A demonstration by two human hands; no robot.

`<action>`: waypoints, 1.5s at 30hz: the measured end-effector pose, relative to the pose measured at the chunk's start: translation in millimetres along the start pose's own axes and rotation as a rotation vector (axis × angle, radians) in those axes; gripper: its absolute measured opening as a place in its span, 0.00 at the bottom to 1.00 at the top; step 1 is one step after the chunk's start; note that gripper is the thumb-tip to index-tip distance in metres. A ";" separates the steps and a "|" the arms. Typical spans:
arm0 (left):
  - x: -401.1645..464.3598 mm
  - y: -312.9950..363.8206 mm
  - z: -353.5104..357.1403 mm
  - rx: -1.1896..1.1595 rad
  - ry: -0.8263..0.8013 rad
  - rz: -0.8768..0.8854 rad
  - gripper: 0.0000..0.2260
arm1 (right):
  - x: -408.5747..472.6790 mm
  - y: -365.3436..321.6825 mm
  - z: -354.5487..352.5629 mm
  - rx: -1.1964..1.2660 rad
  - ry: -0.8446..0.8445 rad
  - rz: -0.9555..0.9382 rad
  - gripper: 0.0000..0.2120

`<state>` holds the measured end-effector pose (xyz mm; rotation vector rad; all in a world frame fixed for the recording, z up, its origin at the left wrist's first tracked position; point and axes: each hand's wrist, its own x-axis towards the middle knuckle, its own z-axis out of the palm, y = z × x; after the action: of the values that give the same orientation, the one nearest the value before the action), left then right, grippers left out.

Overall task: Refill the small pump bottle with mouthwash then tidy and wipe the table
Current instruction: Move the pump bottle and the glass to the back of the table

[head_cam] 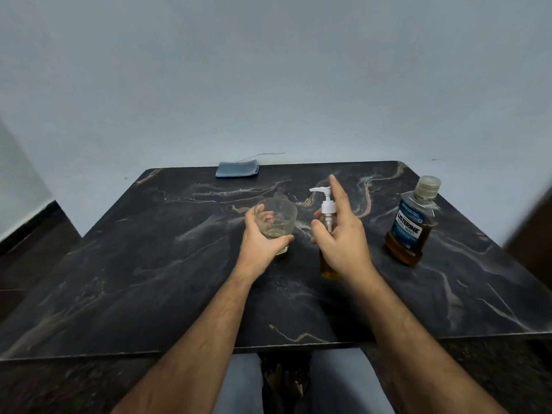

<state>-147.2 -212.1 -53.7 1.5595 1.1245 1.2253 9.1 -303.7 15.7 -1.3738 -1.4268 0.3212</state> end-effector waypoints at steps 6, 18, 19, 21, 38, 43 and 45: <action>1.8 -4.7 0.7 0.022 -0.019 -0.019 0.43 | 4.2 -4.6 -1.6 -0.138 -0.087 -0.030 0.39; 7.3 -15.3 -0.8 -0.022 -0.037 -0.030 0.43 | 10.6 -2.3 14.3 -0.344 -0.115 -0.073 0.33; 7.4 -15.3 -0.8 -0.028 -0.040 -0.030 0.43 | 10.8 -1.7 14.7 -0.344 -0.111 -0.076 0.33; 7.2 -14.8 -0.7 -0.031 -0.046 -0.027 0.43 | 11.4 -0.8 15.8 -0.351 -0.105 -0.085 0.32; 4.2 -9.9 0.5 -0.052 -0.042 -0.025 0.45 | 15.6 1.0 25.4 -0.402 -0.111 -0.116 0.31; 6.6 -13.3 0.3 -0.057 -0.044 -0.027 0.47 | 14.4 2.1 24.3 -0.410 -0.134 -0.151 0.35; 6.8 -14.1 0.1 -0.062 -0.044 -0.029 0.46 | 14.6 1.8 25.2 -0.422 -0.129 -0.153 0.34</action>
<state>-148.3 -202.1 -65.7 1.5118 1.0679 1.1907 -6.5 -279.3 11.7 -1.5872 -1.7654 0.0056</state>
